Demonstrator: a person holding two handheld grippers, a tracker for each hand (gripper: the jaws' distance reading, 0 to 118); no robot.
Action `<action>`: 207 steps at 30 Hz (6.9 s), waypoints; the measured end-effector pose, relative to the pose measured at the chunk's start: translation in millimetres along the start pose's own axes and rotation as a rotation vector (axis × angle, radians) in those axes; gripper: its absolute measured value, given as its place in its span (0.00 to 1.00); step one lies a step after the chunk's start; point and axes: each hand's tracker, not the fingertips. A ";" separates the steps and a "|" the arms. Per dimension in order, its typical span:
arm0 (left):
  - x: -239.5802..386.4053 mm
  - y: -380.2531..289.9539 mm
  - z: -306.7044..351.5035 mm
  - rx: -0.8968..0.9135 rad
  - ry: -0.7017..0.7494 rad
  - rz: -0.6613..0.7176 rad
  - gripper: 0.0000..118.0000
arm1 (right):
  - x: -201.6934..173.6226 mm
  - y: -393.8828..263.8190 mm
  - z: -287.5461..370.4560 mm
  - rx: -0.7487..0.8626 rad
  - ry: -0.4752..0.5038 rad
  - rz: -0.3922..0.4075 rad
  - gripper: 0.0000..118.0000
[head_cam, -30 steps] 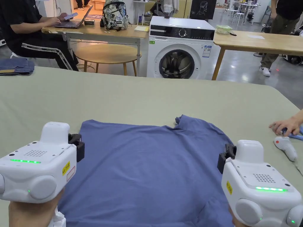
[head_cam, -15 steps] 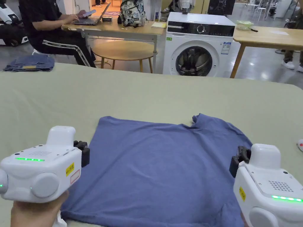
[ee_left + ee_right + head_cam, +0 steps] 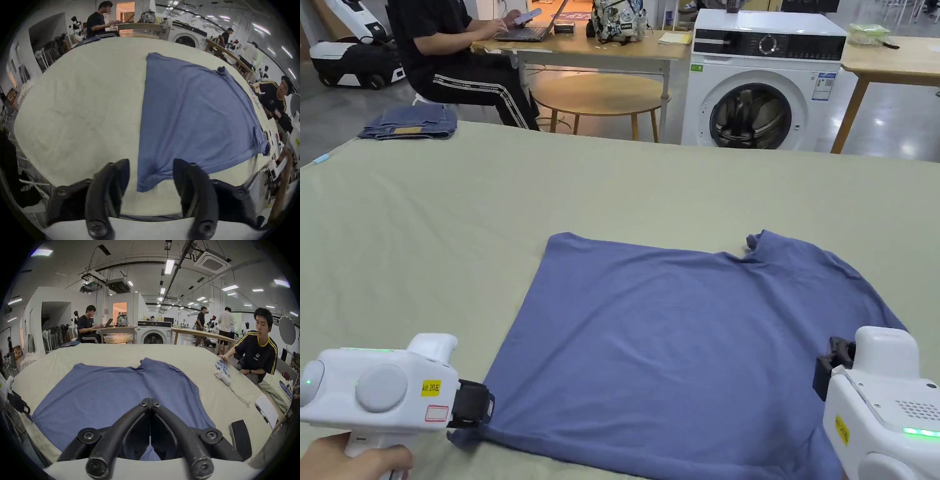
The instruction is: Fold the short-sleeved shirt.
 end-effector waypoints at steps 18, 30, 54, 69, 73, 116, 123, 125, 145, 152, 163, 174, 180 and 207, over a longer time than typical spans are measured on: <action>13.0 -15.2 -35.1 -0.069 0.073 -0.058 0.02 | 19.8 -24.6 1.5 -0.122 -0.007 -0.015 0.00; 9.8 -15.9 -30.5 -0.056 0.071 -0.081 0.02 | 86.2 -33.2 22.7 -0.431 -0.064 0.024 0.56; 16.0 -9.1 6.5 0.079 0.031 -0.064 0.02 | 129.0 -55.6 10.0 -0.584 0.039 -0.071 0.05; 29.6 118.0 -3.1 0.241 0.039 -0.083 0.02 | 132.9 37.3 -69.8 -0.420 0.041 -0.156 0.05; 33.1 144.1 -30.3 0.242 0.042 -0.086 0.02 | 133.7 41.5 -117.7 -0.437 0.020 -0.162 0.05; 102.8 104.0 -1.4 0.719 0.053 -0.132 0.00 | 14.9 67.7 -66.8 0.148 -0.032 -0.118 0.00; 93.0 85.8 5.4 0.717 0.108 -0.140 0.00 | 13.2 69.5 -55.2 0.220 -0.051 -0.085 0.00; 86.7 82.8 7.1 0.646 0.123 -0.142 0.00 | 10.1 68.4 -56.0 0.206 -0.058 -0.043 0.00; 9.6 146.7 -86.6 -0.063 -0.038 0.066 0.47 | 15.6 33.8 -76.0 0.045 -0.035 0.003 0.00; 33.3 132.2 -117.2 -0.142 0.137 -0.095 0.49 | 20.7 25.0 -77.3 0.009 -0.039 0.007 0.00; 26.0 115.4 -90.5 -0.030 0.040 -0.052 0.01 | 58.6 30.3 -77.4 -0.041 -0.050 -0.027 0.00; 29.5 101.6 -66.9 0.050 0.030 -0.075 0.01 | 155.2 48.7 -124.7 -0.400 -0.051 -0.041 0.47; 31.2 99.7 -63.7 0.058 0.034 -0.078 0.01 | 176.3 18.5 -158.8 -0.591 -0.024 -0.080 0.58; 19.7 101.0 0.2 0.140 -0.001 -0.059 0.01 | 147.2 55.7 -66.6 -0.507 -0.004 -0.004 0.03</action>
